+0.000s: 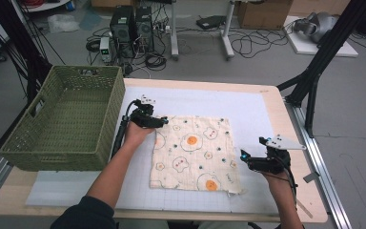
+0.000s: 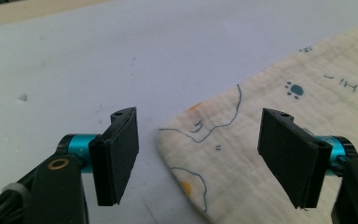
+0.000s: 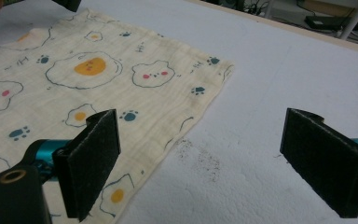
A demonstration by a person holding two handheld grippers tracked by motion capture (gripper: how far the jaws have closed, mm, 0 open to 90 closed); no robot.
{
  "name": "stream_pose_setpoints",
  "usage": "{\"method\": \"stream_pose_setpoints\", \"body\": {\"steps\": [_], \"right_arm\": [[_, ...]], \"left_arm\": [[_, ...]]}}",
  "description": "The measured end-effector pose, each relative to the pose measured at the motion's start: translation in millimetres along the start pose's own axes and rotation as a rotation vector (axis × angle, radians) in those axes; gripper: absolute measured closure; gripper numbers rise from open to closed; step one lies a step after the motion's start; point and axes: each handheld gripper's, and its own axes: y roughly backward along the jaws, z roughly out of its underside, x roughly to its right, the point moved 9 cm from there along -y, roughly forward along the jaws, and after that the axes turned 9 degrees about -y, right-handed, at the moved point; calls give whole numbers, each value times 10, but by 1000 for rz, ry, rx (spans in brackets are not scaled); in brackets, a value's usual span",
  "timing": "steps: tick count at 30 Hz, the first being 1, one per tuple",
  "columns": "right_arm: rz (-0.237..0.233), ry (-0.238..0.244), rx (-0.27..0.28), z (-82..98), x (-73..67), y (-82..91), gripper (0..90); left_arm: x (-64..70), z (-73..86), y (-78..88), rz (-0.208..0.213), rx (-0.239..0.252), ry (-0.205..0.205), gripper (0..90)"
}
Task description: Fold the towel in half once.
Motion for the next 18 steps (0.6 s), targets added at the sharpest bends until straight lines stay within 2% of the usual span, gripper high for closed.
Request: {"method": "stream_pose_setpoints", "body": {"steps": [4, 8, 12, 15, 18], "right_arm": [[-2, 5, -7, 9, -1, -26, 112], [-1, 0, -13, 15, -5, -32, 112], [0, 1, -16, 18, 1, -46, 112], [-4, -2, -21, 19, -7, -64, 112], [-9, -9, -23, -5, -2, -107, 112]], "left_arm": [[-22, 40, -70, -20, -54, -28, 376], [20, 77, -126, -23, -76, -77, 469], [53, 64, -133, -9, -61, -87, 558], [65, 67, -126, 11, -57, -79, 641], [87, 64, -124, 30, -44, -78, 815]]}}
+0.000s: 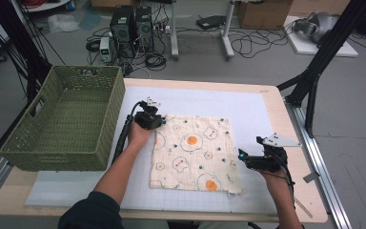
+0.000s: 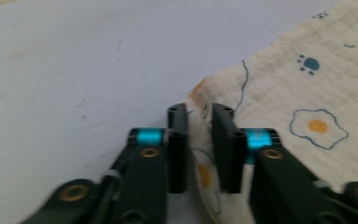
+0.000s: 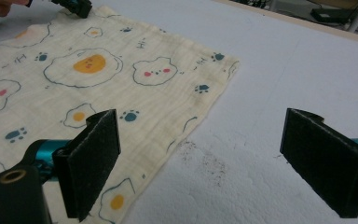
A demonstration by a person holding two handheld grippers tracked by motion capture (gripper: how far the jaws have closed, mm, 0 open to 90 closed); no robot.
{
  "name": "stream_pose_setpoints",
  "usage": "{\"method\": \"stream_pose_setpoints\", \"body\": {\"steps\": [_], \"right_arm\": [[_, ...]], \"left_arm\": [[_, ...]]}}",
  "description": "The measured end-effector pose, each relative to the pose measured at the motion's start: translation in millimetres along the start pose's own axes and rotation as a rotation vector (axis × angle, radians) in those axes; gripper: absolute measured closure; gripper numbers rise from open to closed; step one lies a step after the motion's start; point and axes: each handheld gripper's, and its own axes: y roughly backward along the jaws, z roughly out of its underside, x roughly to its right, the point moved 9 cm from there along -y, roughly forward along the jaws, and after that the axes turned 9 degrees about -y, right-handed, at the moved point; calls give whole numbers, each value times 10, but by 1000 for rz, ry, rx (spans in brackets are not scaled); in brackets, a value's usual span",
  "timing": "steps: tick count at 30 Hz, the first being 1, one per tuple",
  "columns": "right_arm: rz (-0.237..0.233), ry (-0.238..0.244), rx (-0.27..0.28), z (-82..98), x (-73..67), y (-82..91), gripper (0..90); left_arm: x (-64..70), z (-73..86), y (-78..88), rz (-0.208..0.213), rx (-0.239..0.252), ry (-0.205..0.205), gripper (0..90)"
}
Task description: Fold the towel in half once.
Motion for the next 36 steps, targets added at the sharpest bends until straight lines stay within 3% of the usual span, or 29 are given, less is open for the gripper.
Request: {"method": "stream_pose_setpoints", "body": {"steps": [6, 14, 19, 21, 26, 32, 36], "right_arm": [[16, 1, -35, -160, 70, -174, 112], [-21, 4, -168, -262, 193, -604, 113], [-17, -12, -210, -351, 272, -852, 120], [-24, -6, -215, -361, 305, -945, 224], [6, -7, -221, -410, 393, -1117, 338], [14, 22, -234, -531, 384, -1323, 463], [25, 19, -285, -463, 398, -1453, 496]], "left_arm": [[-27, -35, 29, 6, 47, 37, 845], [-58, -80, 87, 13, 90, 72, 845], [-80, -94, 120, 15, 122, 102, 844], [-78, -90, 122, 15, 125, 107, 844], [-89, -84, 126, 16, 129, 112, 845], [-98, -89, 135, 17, 131, 117, 845], [-94, -81, 142, 23, 126, 115, 844]]}}
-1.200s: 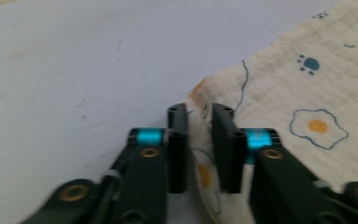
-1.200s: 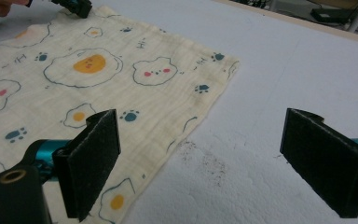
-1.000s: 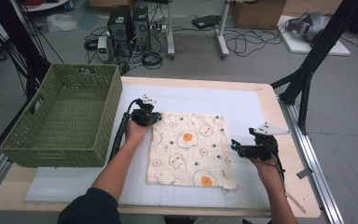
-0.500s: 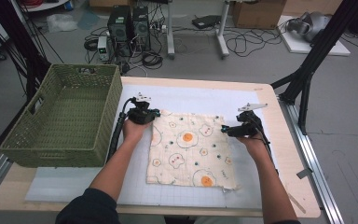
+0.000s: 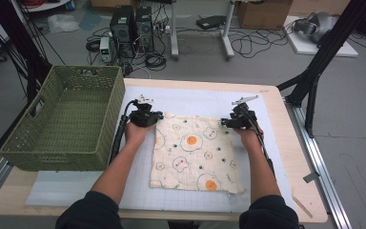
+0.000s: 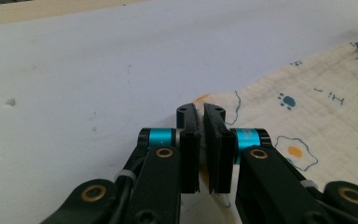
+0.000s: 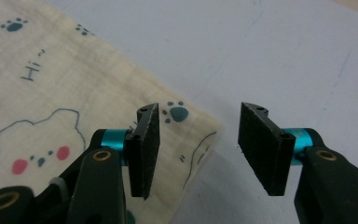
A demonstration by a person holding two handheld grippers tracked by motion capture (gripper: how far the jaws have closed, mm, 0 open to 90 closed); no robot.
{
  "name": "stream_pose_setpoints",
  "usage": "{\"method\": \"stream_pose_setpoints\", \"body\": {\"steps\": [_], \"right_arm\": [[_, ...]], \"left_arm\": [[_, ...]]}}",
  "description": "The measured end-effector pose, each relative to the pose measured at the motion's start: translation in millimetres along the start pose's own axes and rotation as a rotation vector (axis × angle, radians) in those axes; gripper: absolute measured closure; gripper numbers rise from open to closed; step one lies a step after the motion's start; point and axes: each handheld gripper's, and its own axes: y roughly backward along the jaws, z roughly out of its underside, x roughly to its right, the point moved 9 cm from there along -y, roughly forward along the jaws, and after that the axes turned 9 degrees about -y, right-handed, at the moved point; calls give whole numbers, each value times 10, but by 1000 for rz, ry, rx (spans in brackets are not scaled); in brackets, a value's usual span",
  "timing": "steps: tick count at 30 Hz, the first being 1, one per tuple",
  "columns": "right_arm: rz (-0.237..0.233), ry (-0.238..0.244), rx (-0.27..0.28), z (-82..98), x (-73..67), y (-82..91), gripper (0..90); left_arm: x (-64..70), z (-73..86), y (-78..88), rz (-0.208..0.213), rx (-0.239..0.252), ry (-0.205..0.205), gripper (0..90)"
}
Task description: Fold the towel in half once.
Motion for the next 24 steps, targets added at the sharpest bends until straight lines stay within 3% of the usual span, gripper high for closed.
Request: {"method": "stream_pose_setpoints", "body": {"steps": [3, 4, 5, 6, 8, 12, 14, 19, 21, 24], "right_arm": [[-28, -6, -15, 46, -20, -70, 609], [-36, -17, -14, 46, -24, -71, 684], [-46, -8, -16, 42, -38, -67, 849], [-33, 23, -24, 36, -56, -62, 868], [14, 88, -31, 4, -77, -61, 875], [31, 67, 28, -82, -53, 2, 874], [45, 61, 72, -149, -16, 69, 874], [46, 20, 171, -342, 13, 261, 874], [29, 13, 208, -411, -9, 357, 875], [8, 27, 208, -407, -49, 439, 874]], "left_arm": [[-12, 10, 6, 3, -4, -4, 844], [-21, 16, 5, 0, -5, -4, 845], [-27, 18, 8, -3, -6, -4, 845], [-39, 8, 14, -12, -2, -15, 848], [-59, -52, 50, -46, 21, -45, 850], [-82, -208, 121, -78, 97, -45, 850], [-94, -269, 138, -78, 109, -41, 850], [-76, -450, 238, -74, 197, -20, 850], [-55, -437, 263, -52, 187, -14, 850], [1, -426, 316, -23, 176, -19, 850]]}}
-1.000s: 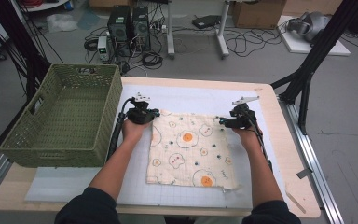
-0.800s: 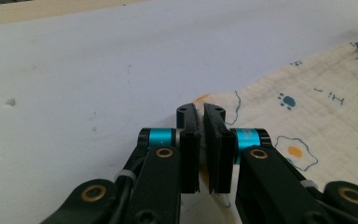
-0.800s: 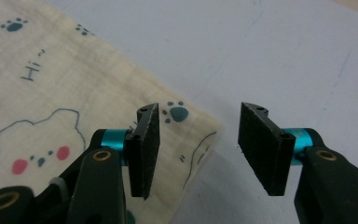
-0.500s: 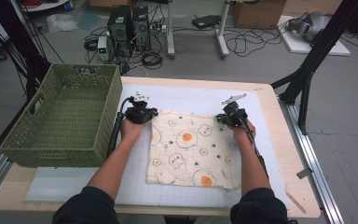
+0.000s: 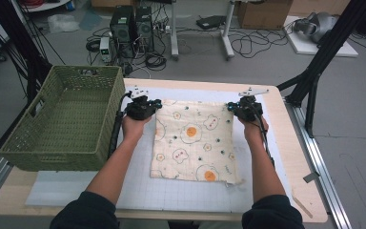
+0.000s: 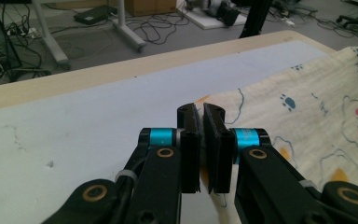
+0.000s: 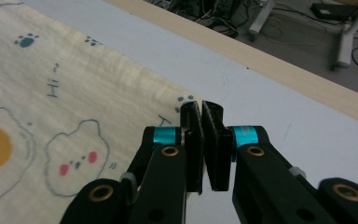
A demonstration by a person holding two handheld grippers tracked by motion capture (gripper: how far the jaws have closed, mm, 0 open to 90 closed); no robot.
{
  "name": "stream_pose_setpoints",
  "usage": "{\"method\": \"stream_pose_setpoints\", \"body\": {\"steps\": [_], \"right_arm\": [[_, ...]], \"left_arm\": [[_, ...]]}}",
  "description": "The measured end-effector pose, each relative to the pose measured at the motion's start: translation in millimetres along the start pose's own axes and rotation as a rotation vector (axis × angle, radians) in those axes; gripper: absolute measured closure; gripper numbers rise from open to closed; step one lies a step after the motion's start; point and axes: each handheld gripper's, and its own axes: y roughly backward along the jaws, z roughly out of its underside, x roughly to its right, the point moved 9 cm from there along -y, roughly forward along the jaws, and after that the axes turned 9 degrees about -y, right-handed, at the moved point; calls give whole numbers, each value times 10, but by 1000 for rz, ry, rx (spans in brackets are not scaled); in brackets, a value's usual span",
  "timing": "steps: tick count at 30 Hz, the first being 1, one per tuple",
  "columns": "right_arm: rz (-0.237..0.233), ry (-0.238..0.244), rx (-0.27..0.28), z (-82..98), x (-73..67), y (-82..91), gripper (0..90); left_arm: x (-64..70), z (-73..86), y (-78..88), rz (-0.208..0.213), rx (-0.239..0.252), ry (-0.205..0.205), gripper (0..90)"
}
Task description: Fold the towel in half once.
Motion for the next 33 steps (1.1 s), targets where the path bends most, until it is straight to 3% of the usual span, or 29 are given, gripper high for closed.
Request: {"method": "stream_pose_setpoints", "body": {"steps": [4, 8, 10, 17, 27, 33], "right_arm": [[-24, 9, 21, -14, -67, 124, 874], [-44, 2, 36, 25, -124, 234, 873], [-50, -2, 38, 69, -151, 288, 873], [-54, 1, 40, 219, -225, 485, 872], [-64, 49, 34, 342, -385, 691, 868], [-71, 79, 31, 443, -511, 812, 866]], "left_arm": [[112, -55, 114, 25, 41, -8, 853], [199, -9, 207, 46, 24, -31, 852], [234, -1, 265, 49, 25, -62, 852], [335, 30, 425, 68, 49, -70, 852], [501, 147, 596, 93, 68, -86, 849], [641, 245, 709, 112, 74, -116, 848]]}}
